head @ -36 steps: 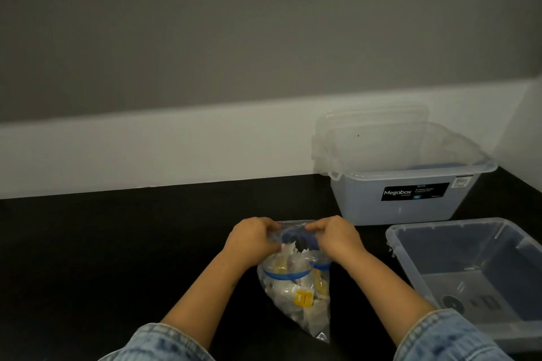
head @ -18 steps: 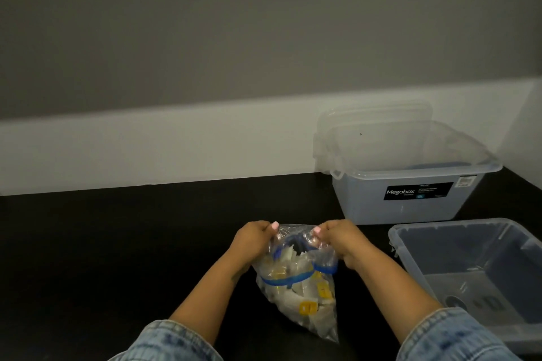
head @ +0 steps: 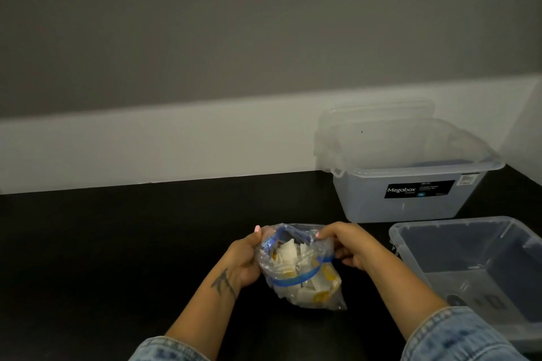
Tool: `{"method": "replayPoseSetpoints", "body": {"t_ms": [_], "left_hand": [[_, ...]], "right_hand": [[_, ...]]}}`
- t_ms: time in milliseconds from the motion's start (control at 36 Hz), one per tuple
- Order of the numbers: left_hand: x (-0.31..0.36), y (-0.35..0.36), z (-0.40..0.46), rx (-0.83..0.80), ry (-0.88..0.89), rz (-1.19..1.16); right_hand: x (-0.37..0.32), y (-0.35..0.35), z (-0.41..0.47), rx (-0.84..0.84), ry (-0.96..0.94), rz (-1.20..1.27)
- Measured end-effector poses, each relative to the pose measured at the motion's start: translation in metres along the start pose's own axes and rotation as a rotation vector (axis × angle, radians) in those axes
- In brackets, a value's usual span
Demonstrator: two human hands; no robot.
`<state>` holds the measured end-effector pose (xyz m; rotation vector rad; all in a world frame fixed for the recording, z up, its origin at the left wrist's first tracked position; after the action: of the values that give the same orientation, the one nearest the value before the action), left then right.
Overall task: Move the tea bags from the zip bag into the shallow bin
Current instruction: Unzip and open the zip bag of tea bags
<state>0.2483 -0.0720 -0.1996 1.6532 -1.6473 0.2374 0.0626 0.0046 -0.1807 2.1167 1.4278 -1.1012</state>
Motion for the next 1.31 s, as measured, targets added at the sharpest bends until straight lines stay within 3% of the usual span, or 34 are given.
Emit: {"method": "replayPoseSetpoints", "body": {"t_ms": [139,250,528,639,806,944,1083,1139,1222,1306], "left_hand": [[-0.001,-0.007,0.012,0.031,0.039,-0.191],[-0.006,-0.010,0.013,0.047,0.027,-0.217],[-0.019,-0.022,0.013,0.097,0.037,-0.180],[-0.022,-0.027,0.016,0.096,0.011,-0.159],[-0.024,-0.024,0.012,0.071,-0.022,-0.051],[-0.016,-0.029,0.004,0.111,0.016,0.269],[0.024,-0.021,-0.007,0.289,0.319,0.896],[0.036,0.005,-0.015,0.160,0.554,1.029],[0.025,0.046,-0.022,-0.127,0.653,1.303],[0.014,0.058,-0.017,-0.117,0.659,1.652]], "right_hand": [[-0.008,0.000,0.003,0.050,-0.001,-0.110],[-0.004,0.003,0.007,0.053,0.061,-0.006],[0.024,0.016,0.006,-0.087,0.222,0.468],[0.033,0.019,0.002,-0.128,0.261,0.466],[0.040,0.017,0.015,-0.048,0.264,0.452],[0.040,0.016,0.016,-0.046,0.231,0.447],[0.018,0.012,0.012,-0.007,0.107,0.237],[0.009,0.015,0.009,-0.019,0.069,0.126],[-0.009,0.024,0.006,-0.014,0.027,-0.061],[-0.021,0.029,0.005,0.003,-0.007,-0.186]]}}
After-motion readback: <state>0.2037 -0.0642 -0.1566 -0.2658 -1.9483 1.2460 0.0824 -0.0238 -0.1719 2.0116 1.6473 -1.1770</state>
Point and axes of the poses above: each hand's wrist, its own z-axis towards the middle knuckle, its own y-axis out of the palm, x = y × z, the point moved 8 cm from there along z, towards the middle knuckle, and after that the axes turned 5 degrees about z, right-handed, at the moved point
